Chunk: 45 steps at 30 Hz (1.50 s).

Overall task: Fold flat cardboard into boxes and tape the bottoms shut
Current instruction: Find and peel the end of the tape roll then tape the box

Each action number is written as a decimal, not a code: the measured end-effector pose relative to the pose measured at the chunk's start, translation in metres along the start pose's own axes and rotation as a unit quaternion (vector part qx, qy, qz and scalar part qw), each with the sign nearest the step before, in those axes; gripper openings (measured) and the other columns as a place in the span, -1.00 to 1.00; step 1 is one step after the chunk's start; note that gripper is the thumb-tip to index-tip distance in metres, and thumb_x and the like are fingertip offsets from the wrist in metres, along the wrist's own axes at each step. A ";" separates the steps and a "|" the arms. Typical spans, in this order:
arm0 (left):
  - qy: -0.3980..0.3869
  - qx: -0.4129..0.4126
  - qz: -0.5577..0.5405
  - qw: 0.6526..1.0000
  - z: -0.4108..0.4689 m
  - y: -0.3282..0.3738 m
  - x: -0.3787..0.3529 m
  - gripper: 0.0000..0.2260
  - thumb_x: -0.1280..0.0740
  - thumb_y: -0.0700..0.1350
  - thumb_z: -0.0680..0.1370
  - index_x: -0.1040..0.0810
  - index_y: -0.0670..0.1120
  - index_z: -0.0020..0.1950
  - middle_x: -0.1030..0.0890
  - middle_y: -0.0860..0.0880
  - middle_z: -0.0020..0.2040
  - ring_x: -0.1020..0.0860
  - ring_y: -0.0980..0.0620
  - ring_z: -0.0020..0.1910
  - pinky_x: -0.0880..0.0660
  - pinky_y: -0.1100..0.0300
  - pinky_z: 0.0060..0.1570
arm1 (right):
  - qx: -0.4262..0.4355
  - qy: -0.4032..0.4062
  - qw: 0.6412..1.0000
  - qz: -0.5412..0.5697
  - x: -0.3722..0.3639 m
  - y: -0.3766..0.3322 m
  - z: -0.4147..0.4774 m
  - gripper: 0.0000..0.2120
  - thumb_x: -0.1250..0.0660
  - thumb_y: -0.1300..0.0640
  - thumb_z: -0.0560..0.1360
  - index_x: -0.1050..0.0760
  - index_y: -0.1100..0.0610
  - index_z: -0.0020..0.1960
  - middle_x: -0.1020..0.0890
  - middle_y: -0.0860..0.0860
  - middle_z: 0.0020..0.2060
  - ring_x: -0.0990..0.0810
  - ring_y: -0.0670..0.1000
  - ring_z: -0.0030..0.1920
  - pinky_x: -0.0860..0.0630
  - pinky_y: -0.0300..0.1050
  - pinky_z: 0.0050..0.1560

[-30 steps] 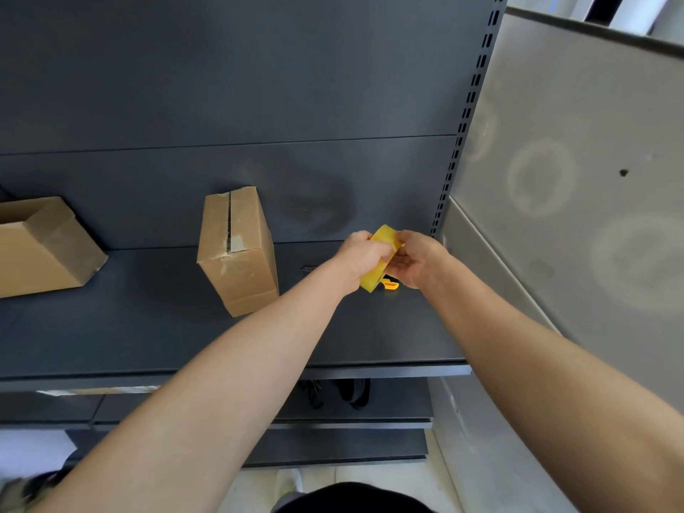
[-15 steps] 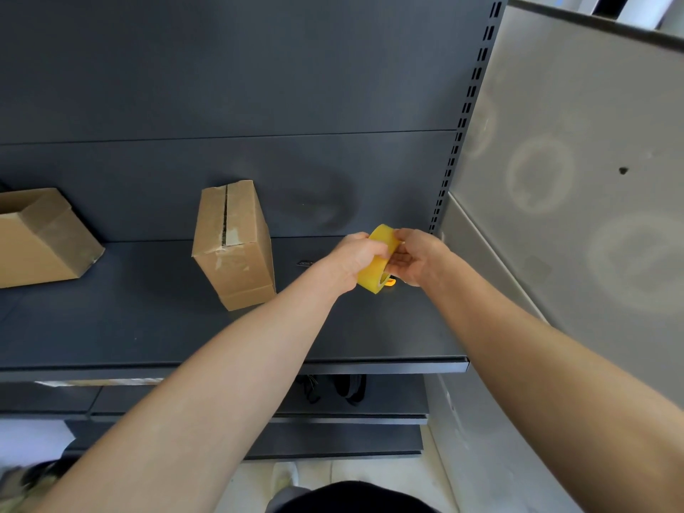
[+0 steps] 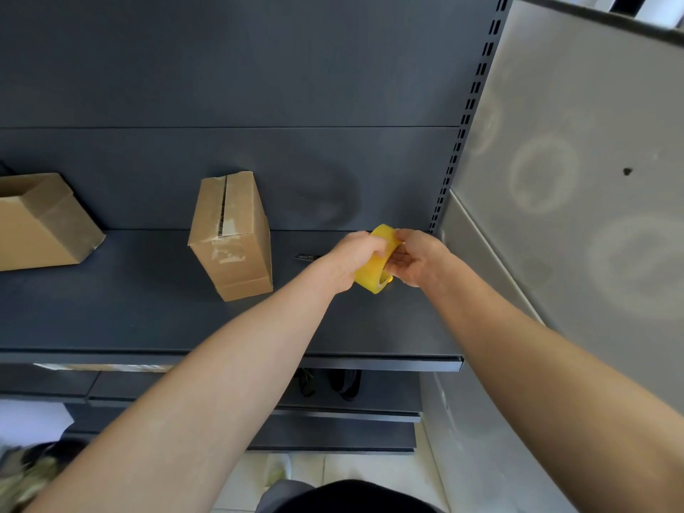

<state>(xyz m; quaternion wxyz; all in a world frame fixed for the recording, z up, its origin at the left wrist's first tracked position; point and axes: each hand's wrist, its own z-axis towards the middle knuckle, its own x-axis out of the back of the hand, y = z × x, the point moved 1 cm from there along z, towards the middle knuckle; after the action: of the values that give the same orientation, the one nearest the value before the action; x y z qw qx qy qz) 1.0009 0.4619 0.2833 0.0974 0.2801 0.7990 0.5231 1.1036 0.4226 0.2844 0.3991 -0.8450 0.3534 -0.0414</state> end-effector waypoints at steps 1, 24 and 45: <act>-0.008 0.003 -0.008 1.000 0.000 -0.001 0.000 -0.87 -0.35 -0.16 0.46 -0.53 -0.13 -0.01 -0.62 -0.14 -0.05 -0.57 -0.08 -0.10 -0.50 0.08 -0.03 | -0.001 -0.001 1.000 -0.001 0.000 0.000 0.000 -0.86 -0.25 0.20 0.59 -0.49 0.28 0.01 -0.60 0.16 -0.25 -0.61 0.08 -0.30 -0.51 -0.06 -0.50; -0.007 -0.086 0.113 0.990 -0.003 0.002 0.004 -0.62 -0.36 -0.42 0.43 -0.57 -0.03 0.13 -0.43 -0.08 0.03 -0.47 -0.04 -0.01 -0.45 0.18 -0.01 | -0.009 0.010 0.999 -0.052 0.012 0.002 0.002 -0.85 -0.25 0.17 0.58 -0.51 0.25 -0.03 -0.60 0.13 -0.26 -0.60 0.05 -0.33 -0.48 -0.20 -0.59; 0.040 -0.396 0.463 0.792 -0.013 -0.013 -0.005 -0.90 -0.20 -0.23 0.61 -0.48 -0.23 -0.04 -0.45 -0.13 -0.01 -0.40 -0.06 0.00 -0.39 0.02 -0.04 | -0.020 0.028 0.991 -0.130 0.011 0.003 -0.001 -0.77 -0.30 0.10 0.57 -0.54 0.22 -0.18 -0.61 0.08 -0.36 -0.60 0.00 -0.50 -0.55 -0.18 -0.56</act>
<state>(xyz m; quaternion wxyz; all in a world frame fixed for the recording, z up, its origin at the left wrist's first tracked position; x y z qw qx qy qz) 0.9947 0.4457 0.2770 -0.0859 0.5323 0.3003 0.7869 1.1103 0.4135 0.2810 0.3633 -0.8902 0.2520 -0.1097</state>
